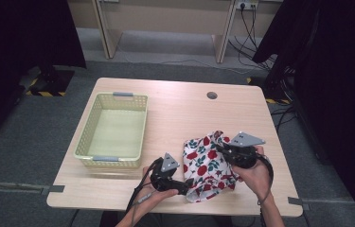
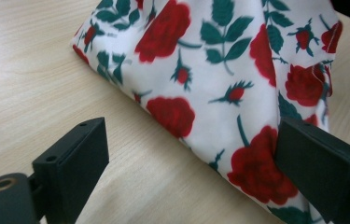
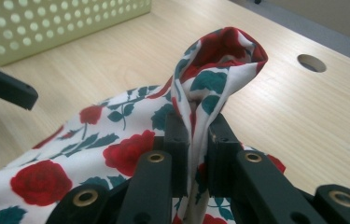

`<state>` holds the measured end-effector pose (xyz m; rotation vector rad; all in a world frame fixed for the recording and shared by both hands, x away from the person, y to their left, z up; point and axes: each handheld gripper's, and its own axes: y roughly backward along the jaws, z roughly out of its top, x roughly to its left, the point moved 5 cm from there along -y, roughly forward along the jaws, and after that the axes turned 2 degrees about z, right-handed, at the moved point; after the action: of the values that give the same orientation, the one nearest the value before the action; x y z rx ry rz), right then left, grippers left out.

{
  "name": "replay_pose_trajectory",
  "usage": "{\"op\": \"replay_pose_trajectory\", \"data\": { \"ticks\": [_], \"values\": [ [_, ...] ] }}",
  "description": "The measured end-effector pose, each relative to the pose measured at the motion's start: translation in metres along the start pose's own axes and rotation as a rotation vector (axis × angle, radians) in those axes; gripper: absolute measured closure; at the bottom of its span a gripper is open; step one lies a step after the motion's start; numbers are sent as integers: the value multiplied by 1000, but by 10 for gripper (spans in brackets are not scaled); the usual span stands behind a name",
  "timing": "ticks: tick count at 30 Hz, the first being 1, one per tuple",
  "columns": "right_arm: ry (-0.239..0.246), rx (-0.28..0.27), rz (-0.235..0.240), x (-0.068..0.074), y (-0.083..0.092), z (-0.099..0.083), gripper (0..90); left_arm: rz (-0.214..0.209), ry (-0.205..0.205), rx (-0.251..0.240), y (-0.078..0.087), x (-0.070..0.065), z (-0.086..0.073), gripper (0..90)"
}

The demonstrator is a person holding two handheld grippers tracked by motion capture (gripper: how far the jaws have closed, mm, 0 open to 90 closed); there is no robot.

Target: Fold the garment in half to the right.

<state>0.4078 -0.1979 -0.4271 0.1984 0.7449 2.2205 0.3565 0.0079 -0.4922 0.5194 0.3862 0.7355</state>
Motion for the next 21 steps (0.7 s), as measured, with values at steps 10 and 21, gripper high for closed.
{"op": "replay_pose_trajectory", "data": {
  "ticks": [10,21],
  "values": [
    [-174,155,48,-43,-34,-67,720,-36,27,12,-16,-4,6,92],
    [-216,138,-37,-54,-19,-51,367,-8,37,-16,-21,2,21,91]
  ]
}}
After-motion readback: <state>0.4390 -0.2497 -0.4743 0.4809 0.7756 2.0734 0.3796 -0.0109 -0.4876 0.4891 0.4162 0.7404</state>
